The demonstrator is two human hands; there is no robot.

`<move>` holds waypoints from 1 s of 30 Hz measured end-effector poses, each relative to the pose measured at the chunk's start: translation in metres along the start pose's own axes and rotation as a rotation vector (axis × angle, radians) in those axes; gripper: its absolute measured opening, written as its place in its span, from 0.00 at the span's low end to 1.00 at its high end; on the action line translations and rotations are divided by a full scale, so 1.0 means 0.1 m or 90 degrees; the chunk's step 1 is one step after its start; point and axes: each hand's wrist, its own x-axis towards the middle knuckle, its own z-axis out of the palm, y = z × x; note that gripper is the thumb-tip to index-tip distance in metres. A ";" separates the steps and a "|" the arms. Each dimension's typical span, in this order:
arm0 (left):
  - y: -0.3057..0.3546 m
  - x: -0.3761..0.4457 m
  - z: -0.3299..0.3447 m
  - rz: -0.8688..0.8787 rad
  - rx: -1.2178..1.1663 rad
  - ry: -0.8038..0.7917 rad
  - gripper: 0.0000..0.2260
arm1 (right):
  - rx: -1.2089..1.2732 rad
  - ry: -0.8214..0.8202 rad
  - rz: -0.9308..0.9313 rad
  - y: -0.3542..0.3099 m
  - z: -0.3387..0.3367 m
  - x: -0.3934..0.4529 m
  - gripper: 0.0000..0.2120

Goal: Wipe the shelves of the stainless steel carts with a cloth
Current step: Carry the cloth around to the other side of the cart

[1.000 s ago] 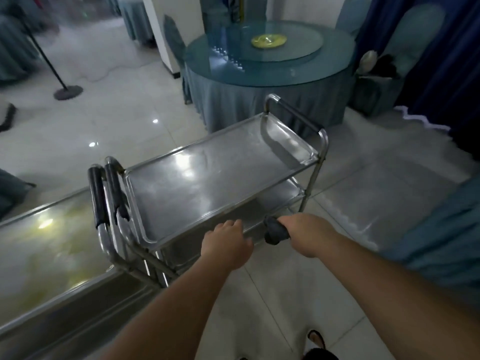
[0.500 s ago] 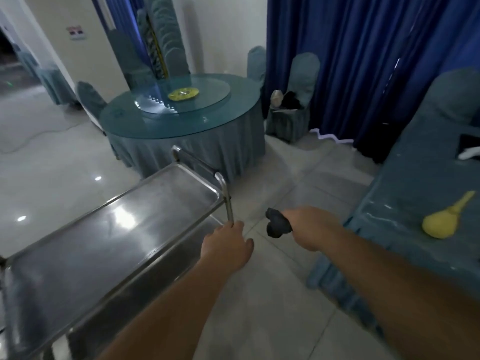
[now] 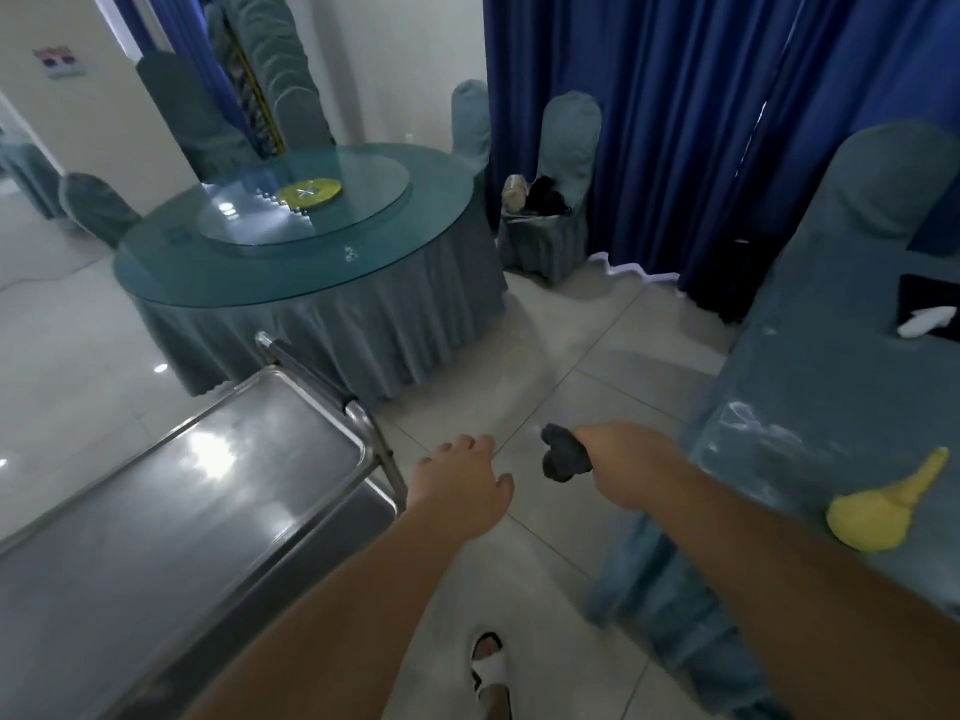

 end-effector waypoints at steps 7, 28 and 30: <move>-0.28 1.54 -0.22 0.017 -0.004 -0.026 0.25 | -0.010 0.007 0.017 0.02 -0.71 1.24 0.23; -1.72 4.89 -1.40 -0.234 -0.058 0.015 0.24 | -0.128 0.051 -0.231 -0.83 -3.08 5.00 0.19; -1.86 5.02 -1.48 -0.293 -0.069 0.030 0.23 | -0.149 0.079 -0.302 -1.07 -3.34 5.30 0.17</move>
